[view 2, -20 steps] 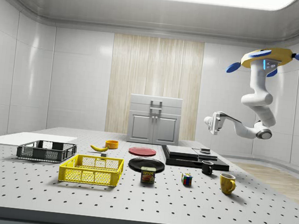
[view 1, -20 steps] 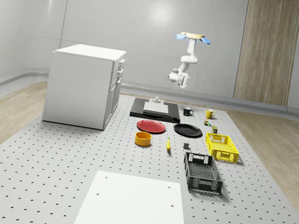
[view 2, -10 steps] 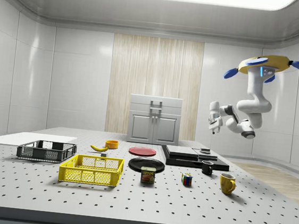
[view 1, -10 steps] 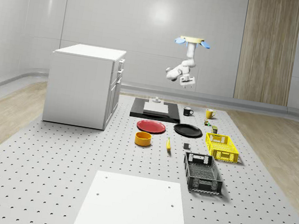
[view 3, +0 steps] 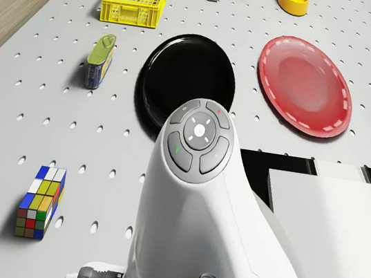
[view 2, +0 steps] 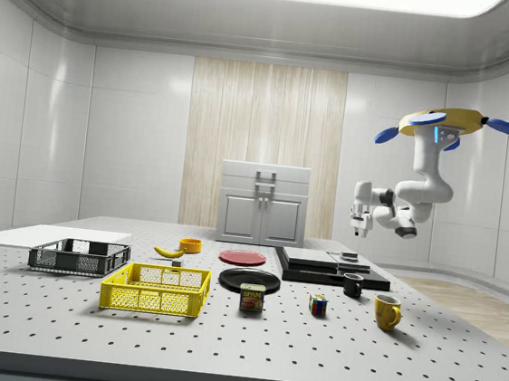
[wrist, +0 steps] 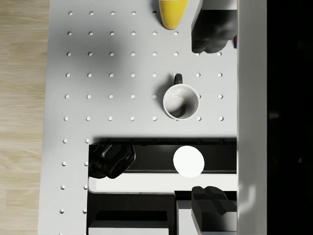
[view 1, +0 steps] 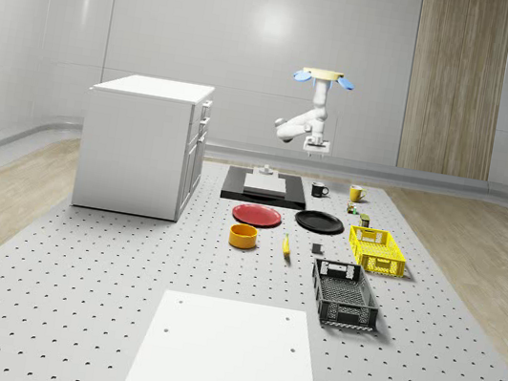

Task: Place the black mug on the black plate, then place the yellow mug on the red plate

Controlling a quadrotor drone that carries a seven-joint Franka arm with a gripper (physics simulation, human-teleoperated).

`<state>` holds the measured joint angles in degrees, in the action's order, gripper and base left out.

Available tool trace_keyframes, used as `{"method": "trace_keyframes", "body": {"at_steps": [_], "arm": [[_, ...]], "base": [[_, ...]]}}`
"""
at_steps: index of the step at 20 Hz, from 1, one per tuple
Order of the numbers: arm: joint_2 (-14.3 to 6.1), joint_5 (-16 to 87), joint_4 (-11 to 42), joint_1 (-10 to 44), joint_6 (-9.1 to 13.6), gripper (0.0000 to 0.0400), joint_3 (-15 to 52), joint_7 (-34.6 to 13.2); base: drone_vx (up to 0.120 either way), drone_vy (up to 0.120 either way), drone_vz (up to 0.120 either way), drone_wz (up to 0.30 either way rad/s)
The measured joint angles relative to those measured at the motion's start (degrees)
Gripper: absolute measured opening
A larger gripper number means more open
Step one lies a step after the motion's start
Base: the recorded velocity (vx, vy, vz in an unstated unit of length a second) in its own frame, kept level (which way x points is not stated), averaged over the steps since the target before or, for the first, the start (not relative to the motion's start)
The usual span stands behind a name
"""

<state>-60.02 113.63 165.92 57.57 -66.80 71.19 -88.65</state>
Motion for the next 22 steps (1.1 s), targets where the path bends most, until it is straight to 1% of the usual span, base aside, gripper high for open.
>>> {"method": "trace_keyframes", "body": {"at_steps": [6,11,14,22], "arm": [[-2.1,-0.4,0.0,1.9,-0.8,0.04,1.2,-1.5],[-3.7,-1.1,-0.1,2.9,-2.0,0.04,1.9,-2.2],[-4.6,-1.6,-0.2,3.3,-2.7,0.04,2.2,-2.6],[-7.0,-2.8,-0.3,4.2,-4.8,0.04,3.0,-3.5]], "base": [[0.12,0.0,-0.12,0.0],[0.0,0.0,-0.12,0.0],[0.093,0.0,-0.12,0.0],[0.0,0.0,-0.12,0.0]]}}
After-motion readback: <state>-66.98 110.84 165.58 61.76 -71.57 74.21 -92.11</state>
